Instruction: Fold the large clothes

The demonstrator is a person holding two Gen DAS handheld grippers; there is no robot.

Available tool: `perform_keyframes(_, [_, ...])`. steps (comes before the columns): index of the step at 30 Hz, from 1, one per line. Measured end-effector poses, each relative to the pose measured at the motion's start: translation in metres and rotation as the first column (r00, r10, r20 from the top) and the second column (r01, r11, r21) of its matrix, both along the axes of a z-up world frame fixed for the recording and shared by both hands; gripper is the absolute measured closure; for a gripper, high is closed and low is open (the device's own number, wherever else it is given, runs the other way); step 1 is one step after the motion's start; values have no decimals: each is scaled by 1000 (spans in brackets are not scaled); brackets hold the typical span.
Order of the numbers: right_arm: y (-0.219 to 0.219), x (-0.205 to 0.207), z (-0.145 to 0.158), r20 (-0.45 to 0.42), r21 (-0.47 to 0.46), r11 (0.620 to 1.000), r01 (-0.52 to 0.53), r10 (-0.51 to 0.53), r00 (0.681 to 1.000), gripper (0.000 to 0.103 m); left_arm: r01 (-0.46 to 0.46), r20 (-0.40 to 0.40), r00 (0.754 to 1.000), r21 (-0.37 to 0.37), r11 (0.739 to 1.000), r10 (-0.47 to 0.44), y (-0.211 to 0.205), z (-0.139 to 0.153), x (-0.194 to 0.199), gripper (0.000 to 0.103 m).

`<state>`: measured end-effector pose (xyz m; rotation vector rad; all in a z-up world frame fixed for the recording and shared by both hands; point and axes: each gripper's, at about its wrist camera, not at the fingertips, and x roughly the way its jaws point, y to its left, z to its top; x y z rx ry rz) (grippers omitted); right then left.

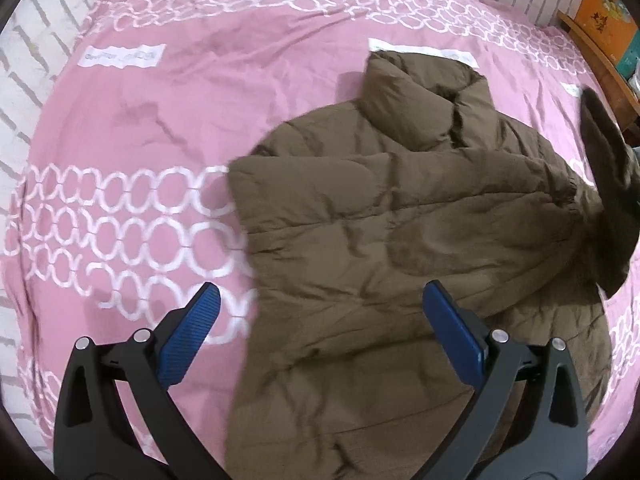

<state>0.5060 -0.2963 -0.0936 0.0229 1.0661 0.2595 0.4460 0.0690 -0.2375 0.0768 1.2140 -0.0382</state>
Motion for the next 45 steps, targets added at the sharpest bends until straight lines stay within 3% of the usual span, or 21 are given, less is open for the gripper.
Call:
perform_keyframes(4, [69,10,-13,-36,11,992,-127,127,991,89,-25,13,1000,13,1000,25,35,6,-7,3])
perform_keyframes(7, [121,7,-27,-75,-55,973,-223,219,973,90,-60,6,998,7,998,60,63,5,-14,3])
perform_keyframes(10, [151,8,-44,-131,-109,959,-260,245,961,88,-83,-12,996,6,997,83,84,0,-17,3])
perform_keyframes(13, [157,5,-50,-163,-99,950,-297,279,946,68,-85,-23,996,7,996,85,92,-5,-18,3])
perform_keyframes(14, [156,4,-48,-161,-94,948,-304,287,944,49,-88,-28,996,2,996,88,93,-6,-19,3])
perform_keyframes(15, [155,2,-45,-151,-99,947,-305,288,946,39,-89,-30,996,-3,996,89,94,-7,-20,3])
perform_keyframes(19, [141,0,-28,-146,-80,954,-289,275,950,38,-94,-36,995,-39,995,92,86,-8,-22,3])
perform_keyframes(23, [111,-5,-15,-92,-155,963,-219,206,974,38,-78,-20,997,-60,995,77,65,-1,-21,3])
perform_keyframes(27, [45,-10,-16,-49,-262,963,-66,55,997,38,-42,-22,999,-80,996,40,32,-3,-15,3])
perform_keyframes(32, [-40,-18,-31,-79,-292,951,98,-127,989,38,4,-74,997,-125,992,-13,-19,-25,1,3])
perform_keyframes(36, [-78,-23,-41,-108,-236,956,171,-201,974,38,44,-119,991,-124,991,-59,-58,-45,20,3])
perform_keyframes(40, [-90,-15,-63,-189,-110,974,200,-218,957,38,43,-177,982,-103,994,-61,-73,-68,37,4])
perform_keyframes(41, [-90,-12,-72,-226,-87,977,193,-208,952,42,35,-184,981,-101,994,-53,-75,-70,40,12])
perform_keyframes(42, [-85,-10,-77,-242,-70,982,174,-186,952,64,29,-185,982,-106,994,-48,-75,-70,41,30])
perform_keyframes(43, [-80,-10,-80,-250,-66,986,151,-163,954,73,20,-184,982,-97,995,-38,-76,-68,43,35])
perform_keyframes(45, [-68,-12,-79,-229,-101,989,111,-132,964,86,18,-168,985,-71,997,-30,-79,-59,45,64])
